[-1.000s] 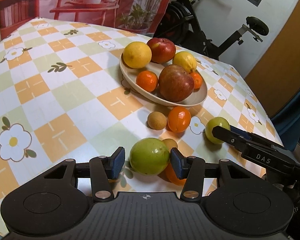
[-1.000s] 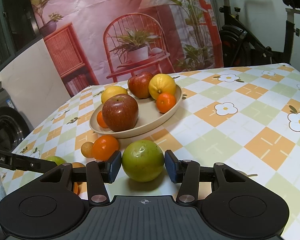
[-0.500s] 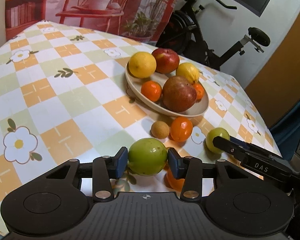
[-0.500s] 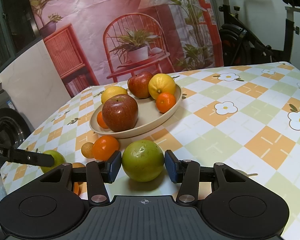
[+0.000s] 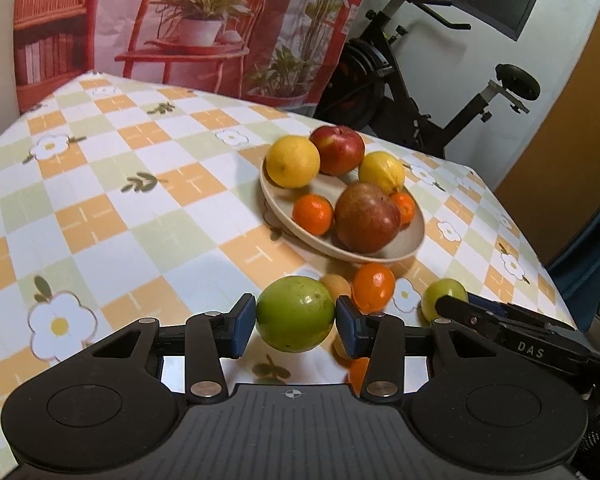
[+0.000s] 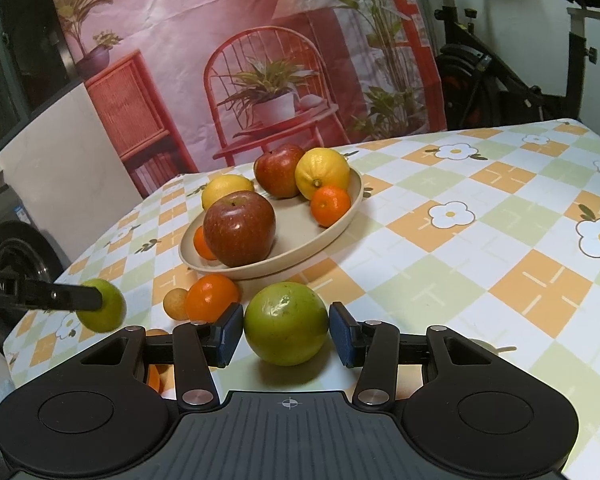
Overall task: Organize fruits
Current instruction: 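Carry the green fruit with the left tool over the beige plate, then lower the green fruit into the plate and open the left tool, then raise the open left tool away from the plate, then move the left tool down to an orange tangerine on the table, then close the left tool around the tangerine and lift it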
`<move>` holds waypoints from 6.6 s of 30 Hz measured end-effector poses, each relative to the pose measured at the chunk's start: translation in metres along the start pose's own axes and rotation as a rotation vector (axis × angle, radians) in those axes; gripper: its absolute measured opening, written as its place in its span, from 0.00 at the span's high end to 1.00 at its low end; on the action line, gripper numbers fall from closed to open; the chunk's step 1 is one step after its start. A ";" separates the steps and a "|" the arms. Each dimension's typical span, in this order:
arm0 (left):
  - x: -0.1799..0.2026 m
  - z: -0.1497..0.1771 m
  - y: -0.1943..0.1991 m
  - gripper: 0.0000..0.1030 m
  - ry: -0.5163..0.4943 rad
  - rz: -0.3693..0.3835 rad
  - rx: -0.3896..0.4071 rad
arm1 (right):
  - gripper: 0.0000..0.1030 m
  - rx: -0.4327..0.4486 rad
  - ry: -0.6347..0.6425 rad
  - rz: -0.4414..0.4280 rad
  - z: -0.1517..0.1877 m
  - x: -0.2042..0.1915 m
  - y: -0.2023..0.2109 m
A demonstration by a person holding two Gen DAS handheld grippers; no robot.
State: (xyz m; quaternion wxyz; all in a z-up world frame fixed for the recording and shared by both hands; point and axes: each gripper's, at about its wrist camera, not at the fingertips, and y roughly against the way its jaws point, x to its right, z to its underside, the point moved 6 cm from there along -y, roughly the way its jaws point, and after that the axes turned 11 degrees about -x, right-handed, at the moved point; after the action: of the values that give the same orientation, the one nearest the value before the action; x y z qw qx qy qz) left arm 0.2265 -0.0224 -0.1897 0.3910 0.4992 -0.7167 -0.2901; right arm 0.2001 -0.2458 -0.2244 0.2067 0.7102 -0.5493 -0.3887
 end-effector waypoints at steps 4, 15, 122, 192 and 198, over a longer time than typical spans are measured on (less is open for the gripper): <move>-0.001 -0.010 0.003 0.55 -0.016 -0.007 0.016 | 0.58 0.007 -0.001 -0.002 -0.003 0.000 0.000; 0.010 -0.056 -0.004 0.55 -0.066 -0.007 0.053 | 0.58 0.030 -0.010 -0.017 -0.014 0.004 0.006; 0.013 -0.047 -0.019 0.55 -0.053 -0.087 -0.037 | 0.57 -0.022 0.173 0.003 -0.014 -0.032 -0.017; 0.023 -0.002 -0.002 0.65 -0.038 -0.009 -0.068 | 0.58 -0.041 0.210 -0.057 -0.008 -0.050 -0.019; 0.003 -0.008 0.004 0.65 0.014 -0.042 -0.033 | 0.59 -0.072 0.302 -0.065 -0.005 -0.076 -0.024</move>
State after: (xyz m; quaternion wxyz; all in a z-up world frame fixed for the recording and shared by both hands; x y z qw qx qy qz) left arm 0.2306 -0.0246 -0.1817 0.3981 0.5097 -0.6983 -0.3067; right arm 0.2111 -0.1680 -0.2140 0.2993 0.7702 -0.4744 -0.3035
